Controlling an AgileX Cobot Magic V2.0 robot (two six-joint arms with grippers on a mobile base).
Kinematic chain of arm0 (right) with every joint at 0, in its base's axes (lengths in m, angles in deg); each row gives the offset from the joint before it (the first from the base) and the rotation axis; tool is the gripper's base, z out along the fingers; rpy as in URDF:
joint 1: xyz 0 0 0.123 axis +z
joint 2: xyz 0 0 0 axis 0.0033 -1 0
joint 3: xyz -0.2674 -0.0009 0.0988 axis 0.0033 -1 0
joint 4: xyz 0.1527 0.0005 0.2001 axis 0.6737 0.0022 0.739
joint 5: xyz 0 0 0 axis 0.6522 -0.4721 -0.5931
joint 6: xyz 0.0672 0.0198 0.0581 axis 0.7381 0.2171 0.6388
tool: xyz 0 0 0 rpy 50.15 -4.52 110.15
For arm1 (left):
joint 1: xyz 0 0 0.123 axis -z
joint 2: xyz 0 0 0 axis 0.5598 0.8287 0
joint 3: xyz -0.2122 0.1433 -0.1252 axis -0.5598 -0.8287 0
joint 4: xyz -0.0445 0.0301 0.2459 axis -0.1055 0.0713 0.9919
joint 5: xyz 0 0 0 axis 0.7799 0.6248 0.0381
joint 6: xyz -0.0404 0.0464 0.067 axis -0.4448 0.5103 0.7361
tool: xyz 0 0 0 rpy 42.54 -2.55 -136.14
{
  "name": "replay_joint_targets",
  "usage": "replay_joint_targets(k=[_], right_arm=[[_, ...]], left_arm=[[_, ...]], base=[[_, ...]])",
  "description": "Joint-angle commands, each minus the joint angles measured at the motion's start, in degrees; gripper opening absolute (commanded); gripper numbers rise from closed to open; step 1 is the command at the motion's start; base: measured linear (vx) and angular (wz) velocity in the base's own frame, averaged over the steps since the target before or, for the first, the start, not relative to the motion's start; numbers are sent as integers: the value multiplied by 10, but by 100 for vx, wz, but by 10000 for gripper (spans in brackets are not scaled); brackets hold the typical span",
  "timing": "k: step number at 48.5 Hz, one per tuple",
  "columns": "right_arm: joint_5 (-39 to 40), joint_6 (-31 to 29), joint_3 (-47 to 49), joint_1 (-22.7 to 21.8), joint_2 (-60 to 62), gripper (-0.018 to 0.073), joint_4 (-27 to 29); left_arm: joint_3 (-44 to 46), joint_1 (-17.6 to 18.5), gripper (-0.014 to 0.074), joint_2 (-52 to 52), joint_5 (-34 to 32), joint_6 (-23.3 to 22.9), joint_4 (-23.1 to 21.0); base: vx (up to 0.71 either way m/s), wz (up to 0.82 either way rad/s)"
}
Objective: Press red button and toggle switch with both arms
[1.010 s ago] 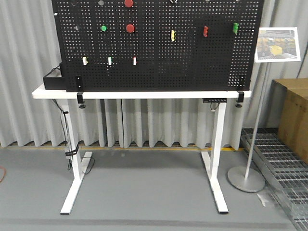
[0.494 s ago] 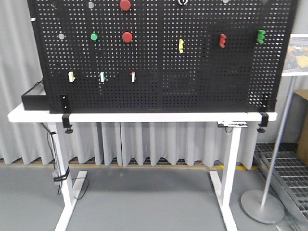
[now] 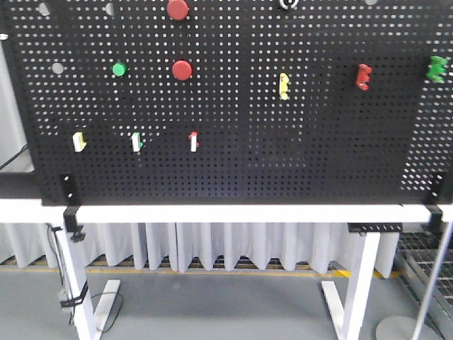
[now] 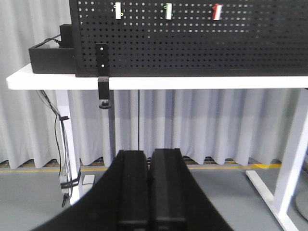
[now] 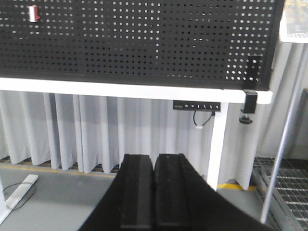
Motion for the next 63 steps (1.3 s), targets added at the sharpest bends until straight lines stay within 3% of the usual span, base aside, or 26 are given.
replay_joint_targets(k=[1, 33, 63], right_arm=[[47, 0, -7, -1, 9, -3, -7], [47, 0, -7, -1, 9, -3, -7], [47, 0, -7, -1, 9, -3, -7]], left_arm=[[-20, 1, 2, -9, -46, -4, -1], [-20, 1, 2, -9, -46, -4, -1], [-20, 1, 2, -9, -46, -4, -1]], base=[[40, 1], [35, 1], [6, 0]])
